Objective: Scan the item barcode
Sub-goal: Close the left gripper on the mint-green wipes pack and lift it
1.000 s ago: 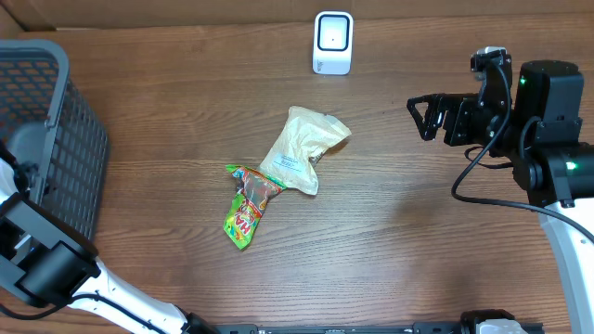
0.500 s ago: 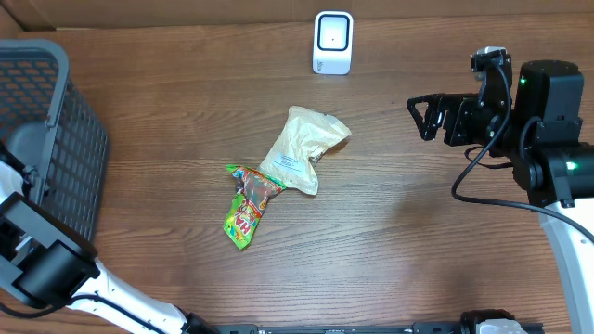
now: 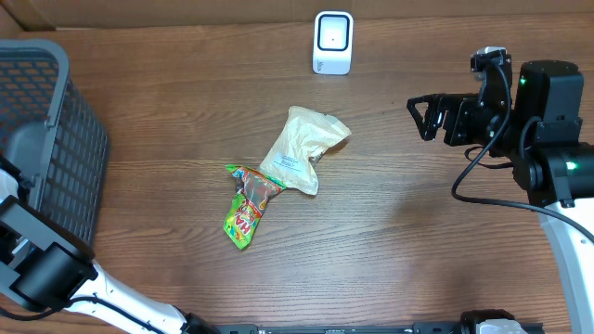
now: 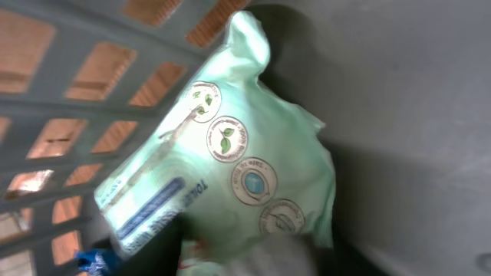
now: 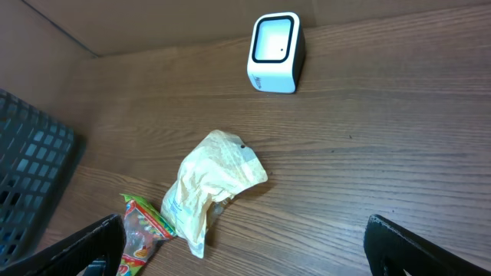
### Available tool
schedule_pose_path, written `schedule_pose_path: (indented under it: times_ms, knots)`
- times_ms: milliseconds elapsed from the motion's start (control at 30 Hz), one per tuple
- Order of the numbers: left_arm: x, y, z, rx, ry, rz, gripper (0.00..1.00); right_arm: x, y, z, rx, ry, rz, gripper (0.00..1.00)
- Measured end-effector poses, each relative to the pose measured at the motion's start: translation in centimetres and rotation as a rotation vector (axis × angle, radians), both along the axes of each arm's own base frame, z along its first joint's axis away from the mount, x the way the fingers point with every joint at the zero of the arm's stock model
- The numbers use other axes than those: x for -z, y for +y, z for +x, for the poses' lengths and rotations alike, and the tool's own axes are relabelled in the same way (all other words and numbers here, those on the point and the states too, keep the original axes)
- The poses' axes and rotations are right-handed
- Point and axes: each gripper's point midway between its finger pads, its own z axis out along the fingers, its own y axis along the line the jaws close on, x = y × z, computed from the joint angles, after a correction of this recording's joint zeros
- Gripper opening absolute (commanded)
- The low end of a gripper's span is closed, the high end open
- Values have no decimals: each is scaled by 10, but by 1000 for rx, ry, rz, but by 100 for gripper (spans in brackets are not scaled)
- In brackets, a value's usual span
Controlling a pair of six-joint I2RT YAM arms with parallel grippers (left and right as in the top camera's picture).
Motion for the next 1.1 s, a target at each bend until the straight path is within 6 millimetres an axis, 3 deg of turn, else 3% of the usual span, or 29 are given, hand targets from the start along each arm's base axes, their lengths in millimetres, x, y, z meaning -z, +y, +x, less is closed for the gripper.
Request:
schedule_pose_path:
  times_ms: [33,400,533,700,733,800,900,967,1100]
  knots:
    - [-1,1,-2,-5,6,5,4,0,0,0,0,0,0,100]
    - [3,-7,-8,-24,20,-32,4,0,0,0,0,0,0,100]
    - [11,-22,2,-5,-13,-91,4,0,0,0,0,0,0,100]
    - [15,-45,30,61,-34,-122,4,0,0,0,0,0,0,100]
    - [14,-49,35,74,-34,-121,9,0,0,0,0,0,0,100]
    - [13,-53,43,93,-28,-108,49,0,0,0,0,0,0,100]
    - [4,-52,51,99,-15,-64,80,0,0,0,0,0,0,100]
    - [-3,-51,55,91,-22,-56,89,0,0,0,0,0,0,100]
    - [-21,-44,66,71,-66,-24,92,0,0,0,0,0,0,100]
